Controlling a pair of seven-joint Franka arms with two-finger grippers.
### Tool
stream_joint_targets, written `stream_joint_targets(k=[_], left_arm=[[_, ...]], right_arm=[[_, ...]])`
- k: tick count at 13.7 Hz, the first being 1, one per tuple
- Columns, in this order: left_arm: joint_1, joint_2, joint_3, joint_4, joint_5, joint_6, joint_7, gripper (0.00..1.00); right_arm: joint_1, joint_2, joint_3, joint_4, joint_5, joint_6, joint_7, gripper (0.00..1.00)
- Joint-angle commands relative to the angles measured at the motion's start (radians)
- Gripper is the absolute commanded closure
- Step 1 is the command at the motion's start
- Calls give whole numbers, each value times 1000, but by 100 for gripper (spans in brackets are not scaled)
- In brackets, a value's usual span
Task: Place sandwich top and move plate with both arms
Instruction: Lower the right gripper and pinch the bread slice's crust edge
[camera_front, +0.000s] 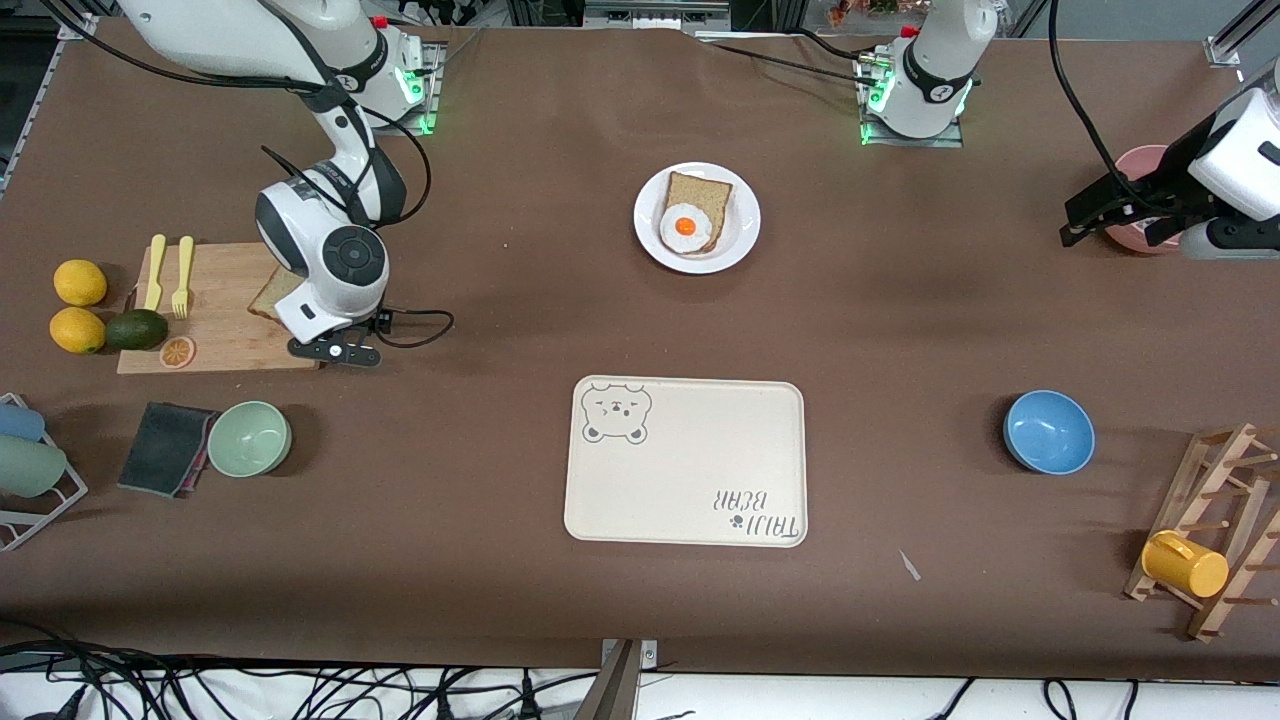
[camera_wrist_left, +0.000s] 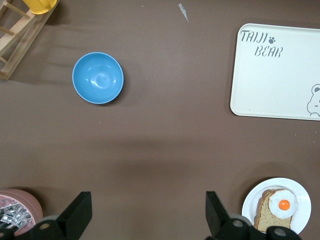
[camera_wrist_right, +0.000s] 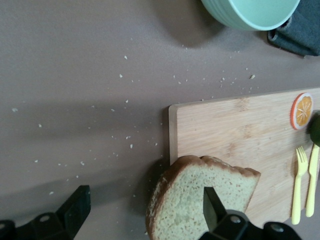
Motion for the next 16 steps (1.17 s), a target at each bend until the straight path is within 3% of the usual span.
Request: stream_joint_targets(k=[1,8,16], left_arm=[[5,14,-6,33,19,-24,4,0],[5,14,-6,33,19,-24,4,0],[4,14,-6,33,18,-24,4,0]], right_arm=[[1,-3,-1,-39,-61,7,57,1],[0,6,-3,-85,-73,6,134,1],[0,0,-5,-128,-153,-2,195,1]])
